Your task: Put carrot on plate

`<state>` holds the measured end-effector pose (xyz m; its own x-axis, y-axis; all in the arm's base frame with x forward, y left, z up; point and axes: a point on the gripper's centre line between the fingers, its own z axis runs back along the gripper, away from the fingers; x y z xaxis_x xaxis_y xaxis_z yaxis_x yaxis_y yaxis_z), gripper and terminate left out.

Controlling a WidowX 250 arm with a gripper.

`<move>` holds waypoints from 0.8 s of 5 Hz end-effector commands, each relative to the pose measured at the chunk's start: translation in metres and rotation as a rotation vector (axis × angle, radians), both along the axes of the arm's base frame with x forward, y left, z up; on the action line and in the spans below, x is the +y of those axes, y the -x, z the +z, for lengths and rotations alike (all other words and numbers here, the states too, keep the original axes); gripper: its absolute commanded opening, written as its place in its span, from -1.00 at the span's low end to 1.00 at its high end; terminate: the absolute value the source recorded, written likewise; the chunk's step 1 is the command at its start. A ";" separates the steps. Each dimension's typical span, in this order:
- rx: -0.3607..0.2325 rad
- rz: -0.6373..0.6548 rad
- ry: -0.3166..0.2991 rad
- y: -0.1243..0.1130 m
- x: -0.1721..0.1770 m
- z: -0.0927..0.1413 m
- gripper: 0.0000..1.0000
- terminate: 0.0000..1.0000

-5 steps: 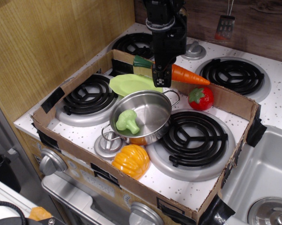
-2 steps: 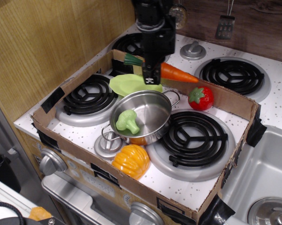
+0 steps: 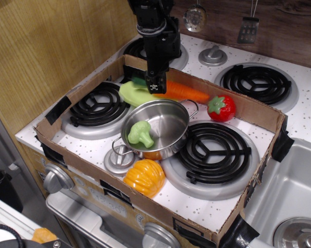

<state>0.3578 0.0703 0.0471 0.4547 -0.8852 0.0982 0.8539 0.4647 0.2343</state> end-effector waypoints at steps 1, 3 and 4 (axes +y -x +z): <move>-0.045 0.001 -0.072 -0.005 -0.005 0.038 1.00 -1.00; -0.006 0.111 -0.211 0.001 -0.038 0.112 1.00 -1.00; -0.006 0.111 -0.211 0.001 -0.038 0.112 1.00 -1.00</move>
